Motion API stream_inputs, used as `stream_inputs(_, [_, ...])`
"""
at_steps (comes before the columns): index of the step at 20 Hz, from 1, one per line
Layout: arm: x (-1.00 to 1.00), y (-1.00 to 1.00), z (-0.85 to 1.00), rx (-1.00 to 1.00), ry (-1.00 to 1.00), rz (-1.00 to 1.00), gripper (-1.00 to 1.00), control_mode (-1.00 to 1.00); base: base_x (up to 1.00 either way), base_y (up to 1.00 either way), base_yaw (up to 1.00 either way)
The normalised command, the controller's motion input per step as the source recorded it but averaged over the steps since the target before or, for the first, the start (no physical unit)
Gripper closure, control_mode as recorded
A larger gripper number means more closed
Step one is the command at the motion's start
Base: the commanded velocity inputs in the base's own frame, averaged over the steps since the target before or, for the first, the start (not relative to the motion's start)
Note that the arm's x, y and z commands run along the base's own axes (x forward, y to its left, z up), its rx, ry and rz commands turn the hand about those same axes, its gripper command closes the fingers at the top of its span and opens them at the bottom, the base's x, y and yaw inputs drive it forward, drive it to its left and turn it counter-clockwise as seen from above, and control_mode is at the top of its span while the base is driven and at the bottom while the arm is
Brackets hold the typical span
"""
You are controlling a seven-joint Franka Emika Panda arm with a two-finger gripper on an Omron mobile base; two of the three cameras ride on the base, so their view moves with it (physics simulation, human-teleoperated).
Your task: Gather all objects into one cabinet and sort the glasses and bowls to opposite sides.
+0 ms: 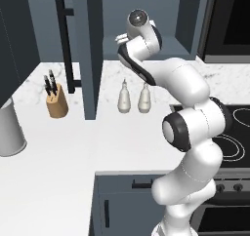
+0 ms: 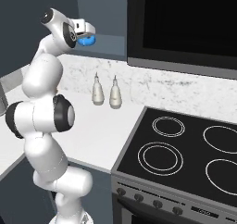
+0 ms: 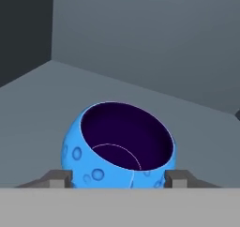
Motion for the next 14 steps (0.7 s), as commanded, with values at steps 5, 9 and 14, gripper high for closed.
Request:
stream_inputs(5, [-0.27,-0.05,0.07,0.00,-0.01,0.00,1.00,-1.00,0.00,0.00,0.00])
stream_inputs(9, [-0.54,-0.12,0.39,0.00,-0.06,-0.01,1.00,-1.00,0.00,0.00,0.00])
stream_inputs(14, [-0.53,-0.11,0.25,0.00,-0.01,-0.01,1.00,-1.00,0.00,0.00,0.00])
